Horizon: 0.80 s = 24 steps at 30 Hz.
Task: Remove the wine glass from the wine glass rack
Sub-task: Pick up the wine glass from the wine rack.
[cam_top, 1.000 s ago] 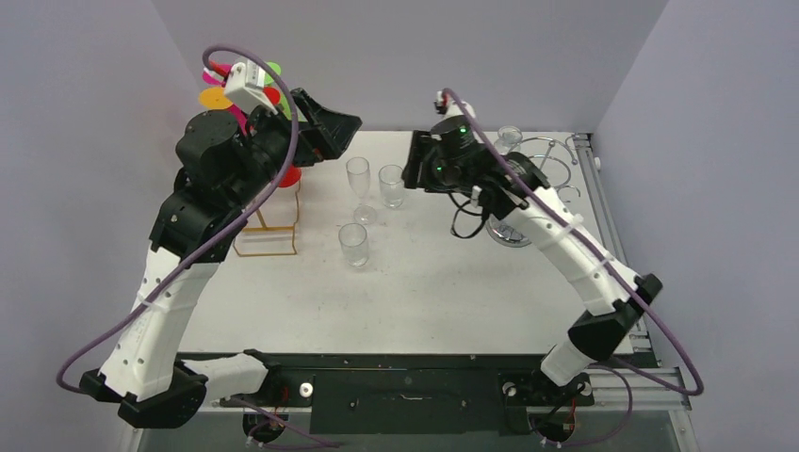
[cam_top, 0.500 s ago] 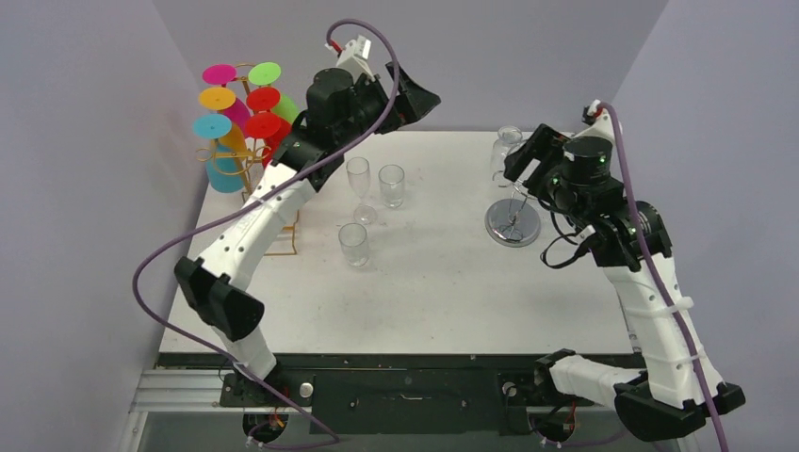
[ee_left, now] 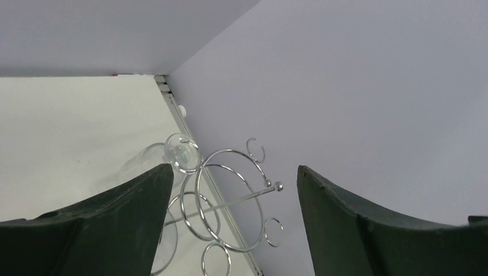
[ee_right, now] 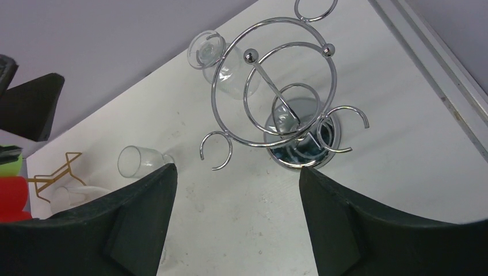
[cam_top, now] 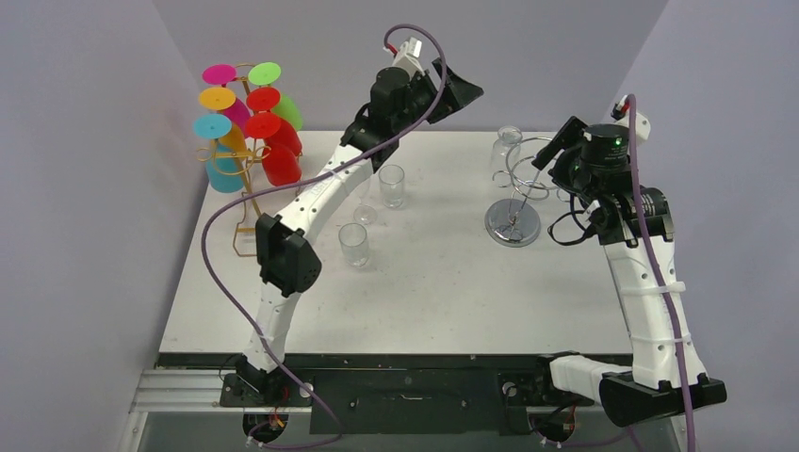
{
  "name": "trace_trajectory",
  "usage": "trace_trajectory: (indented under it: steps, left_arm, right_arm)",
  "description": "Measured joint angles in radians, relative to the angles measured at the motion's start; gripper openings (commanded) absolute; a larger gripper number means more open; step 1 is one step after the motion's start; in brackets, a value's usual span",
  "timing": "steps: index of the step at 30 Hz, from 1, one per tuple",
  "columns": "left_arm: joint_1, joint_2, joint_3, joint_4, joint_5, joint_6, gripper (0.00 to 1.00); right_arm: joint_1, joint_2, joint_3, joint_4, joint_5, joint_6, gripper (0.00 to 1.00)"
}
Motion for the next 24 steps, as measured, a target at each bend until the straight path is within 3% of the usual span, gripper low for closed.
trace_trajectory:
  steps: [6, 24]
  left_arm:
    - [-0.021, 0.19, 0.177, 0.037, 0.002, -0.058, 0.66]
    - [-0.064, 0.405, 0.227, 0.193, -0.017, -0.17, 0.53]
  right_arm:
    - [-0.016, -0.006, 0.003, -0.01, -0.007, -0.007, 0.72]
    - [-0.03, -0.134, -0.03, -0.057, -0.015, -0.031, 0.72]
